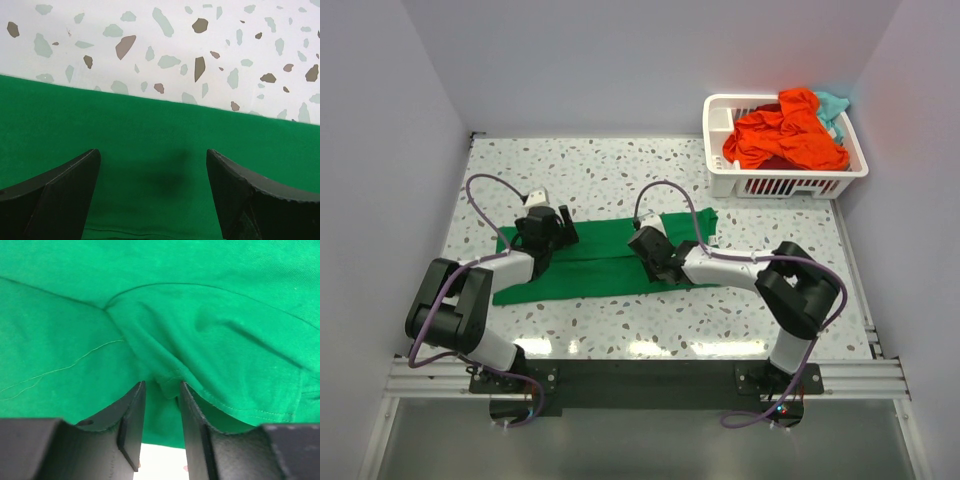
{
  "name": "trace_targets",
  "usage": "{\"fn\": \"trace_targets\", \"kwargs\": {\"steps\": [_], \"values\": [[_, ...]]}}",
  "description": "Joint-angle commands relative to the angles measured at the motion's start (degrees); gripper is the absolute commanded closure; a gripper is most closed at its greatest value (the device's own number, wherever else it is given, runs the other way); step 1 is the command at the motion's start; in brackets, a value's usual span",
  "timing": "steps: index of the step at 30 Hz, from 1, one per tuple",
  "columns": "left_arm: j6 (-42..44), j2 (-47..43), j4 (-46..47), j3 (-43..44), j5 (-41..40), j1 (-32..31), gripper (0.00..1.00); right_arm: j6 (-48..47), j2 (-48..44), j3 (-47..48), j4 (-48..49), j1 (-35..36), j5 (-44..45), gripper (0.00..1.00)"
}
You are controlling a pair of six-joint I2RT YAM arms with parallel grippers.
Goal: Fold and stack the t-shirts
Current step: Fold the tshirt
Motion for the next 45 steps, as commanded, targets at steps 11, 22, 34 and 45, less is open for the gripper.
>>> {"fn": "trace_targets", "kwargs": {"steps": [11,22,34,45], "values": [[0.55,0.1,2.98,0.47,0.37,-0.06,0.09,0.88,1.4,-0.4,-0.21,-1.03,1.46,0.85],[0.63,0.27,2.89,0.83,0.54,-0.06,0.09,1.49,-2.2,0.39,-1.7,-1.12,-3.81,1.0],[0.55,0.27,2.89,0.91,0.89,-0.06,0.09,1.32,-3.78,1.19,-4.17,-1.03,-10.14,1.0],[0.55,0.01,2.72,0.83,1.33,-0.06,0.09,1.76,-5.46,0.75,-3.2,-1.03,-14.62,1.0]]}}
